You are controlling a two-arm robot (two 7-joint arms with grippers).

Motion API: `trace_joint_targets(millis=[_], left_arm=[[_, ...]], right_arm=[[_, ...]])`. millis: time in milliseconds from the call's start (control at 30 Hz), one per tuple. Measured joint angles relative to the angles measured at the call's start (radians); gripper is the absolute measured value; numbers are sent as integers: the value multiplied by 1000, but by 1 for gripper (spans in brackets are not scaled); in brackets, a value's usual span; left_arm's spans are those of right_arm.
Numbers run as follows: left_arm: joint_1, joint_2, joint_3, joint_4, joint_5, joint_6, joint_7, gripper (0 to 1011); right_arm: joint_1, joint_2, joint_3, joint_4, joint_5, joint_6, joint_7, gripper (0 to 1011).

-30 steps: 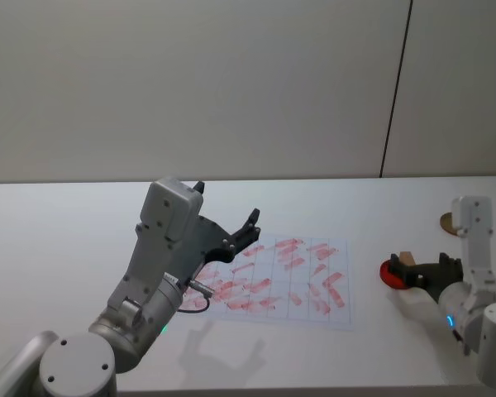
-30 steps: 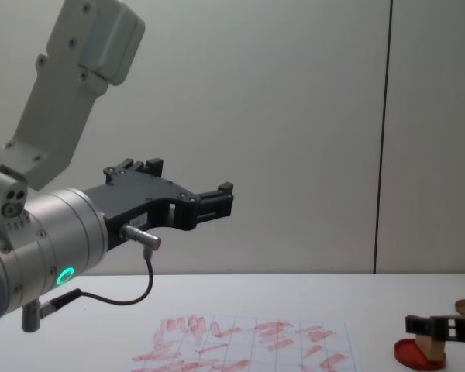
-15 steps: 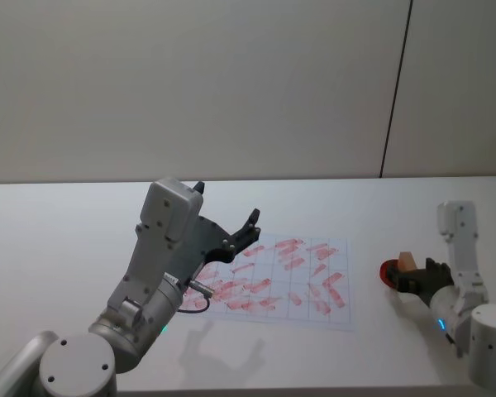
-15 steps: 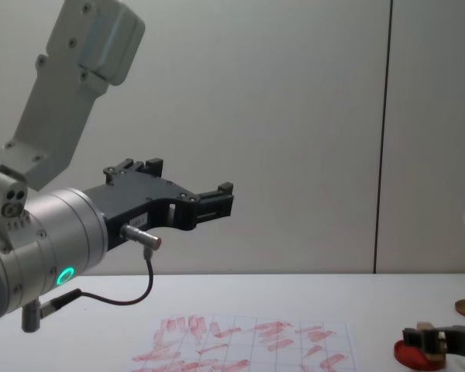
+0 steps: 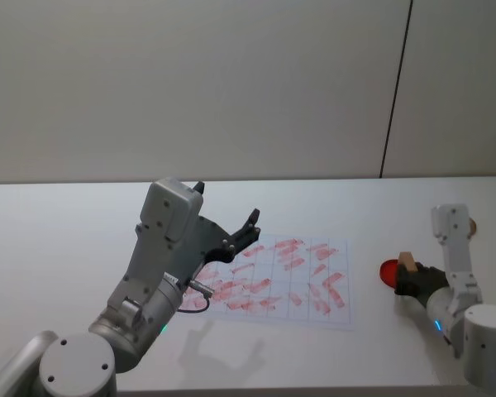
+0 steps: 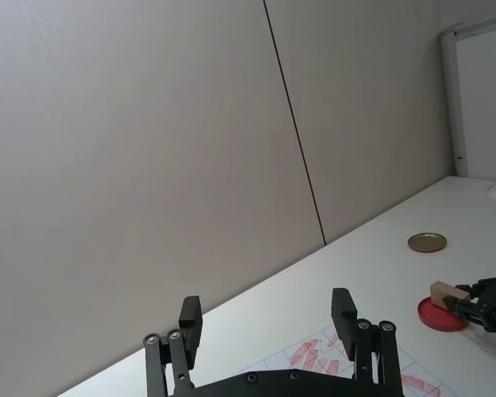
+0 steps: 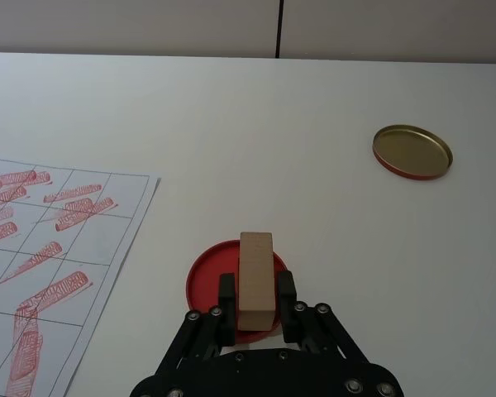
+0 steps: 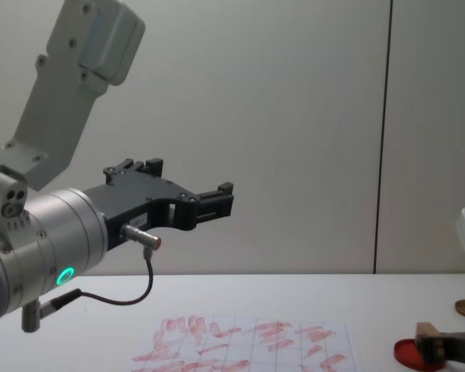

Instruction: Use the one hand to pick up the stamp and affix it onto the A4 paper.

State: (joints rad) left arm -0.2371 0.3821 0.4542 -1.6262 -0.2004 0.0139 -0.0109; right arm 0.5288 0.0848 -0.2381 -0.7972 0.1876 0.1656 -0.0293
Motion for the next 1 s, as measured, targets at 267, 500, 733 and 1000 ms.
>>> trace_joint_targets(millis=[267,500,733,1000], left_arm=[[0,0,0,0,0,0,0,993],[0,0,0,0,0,0,0,993],[0,0,0,0,0,0,0,993],[0,0,0,0,0,0,0,993]], right_arm=[[9,-5,0,17,-6,-1,-5,219],[19,-10,3,34,-3,7,-12,219],[35,-17,9,60,13,19,-17,219],[51,-23,17,90,36,31,-21,219]])
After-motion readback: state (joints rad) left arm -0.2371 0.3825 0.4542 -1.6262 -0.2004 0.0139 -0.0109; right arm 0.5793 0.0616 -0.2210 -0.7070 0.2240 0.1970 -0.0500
